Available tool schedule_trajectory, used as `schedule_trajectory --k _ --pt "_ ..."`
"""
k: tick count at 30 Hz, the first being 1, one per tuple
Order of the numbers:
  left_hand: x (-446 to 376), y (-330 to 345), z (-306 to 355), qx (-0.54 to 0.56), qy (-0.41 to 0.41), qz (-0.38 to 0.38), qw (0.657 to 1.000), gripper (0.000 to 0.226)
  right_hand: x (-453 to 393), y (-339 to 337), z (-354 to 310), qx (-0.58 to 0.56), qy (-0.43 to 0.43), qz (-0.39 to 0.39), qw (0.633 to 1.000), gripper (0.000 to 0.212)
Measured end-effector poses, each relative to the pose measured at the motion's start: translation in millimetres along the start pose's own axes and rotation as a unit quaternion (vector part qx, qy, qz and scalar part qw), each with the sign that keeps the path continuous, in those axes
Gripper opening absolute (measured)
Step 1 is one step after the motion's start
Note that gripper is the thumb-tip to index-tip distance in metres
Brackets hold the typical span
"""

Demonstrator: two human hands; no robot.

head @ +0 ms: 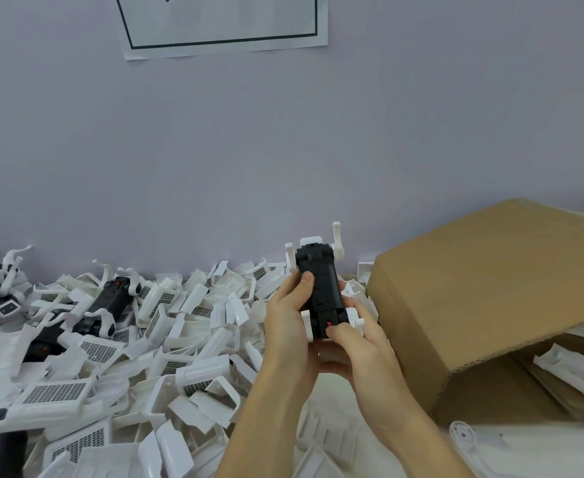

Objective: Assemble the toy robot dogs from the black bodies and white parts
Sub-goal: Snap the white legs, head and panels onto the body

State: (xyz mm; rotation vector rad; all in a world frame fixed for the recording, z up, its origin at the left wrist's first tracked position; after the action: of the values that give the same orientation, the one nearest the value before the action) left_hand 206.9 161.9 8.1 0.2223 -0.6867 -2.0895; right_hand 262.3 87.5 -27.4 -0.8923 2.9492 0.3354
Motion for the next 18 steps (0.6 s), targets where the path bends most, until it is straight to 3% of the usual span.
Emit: schedule_trajectory --k 4,11,18 --pt "0.0 0.0 -0.7 -0.006 0.002 -0.006 1.000 0.026 -0.4 0.6 0.2 0.000 0.005 0.001 1.000 0.046" --pt "-2.1 -0.4 -2.1 -0.024 0.008 -0.011 1.000 0.025 -1.4 1.8 1.5 0.037 -0.015 0.027 0.999 0.035" --pt "-0.5 -0.1 -1.0 -0.028 0.005 -0.009 1.000 0.025 -0.8 1.4 0.0 0.006 -0.003 0.019 1.000 0.027"
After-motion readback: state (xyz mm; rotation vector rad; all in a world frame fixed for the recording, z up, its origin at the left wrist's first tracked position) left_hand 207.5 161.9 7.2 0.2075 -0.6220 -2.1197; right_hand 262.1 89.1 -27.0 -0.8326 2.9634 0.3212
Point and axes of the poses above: each hand's wrist, its own x-axis away from the middle knuckle, its own y-axis out of the palm, z = x × y, the point moved 4 cm from there along -x, towards the middle knuckle, and after that the axes turned 12 degrees about z, right-handed, at the moved point
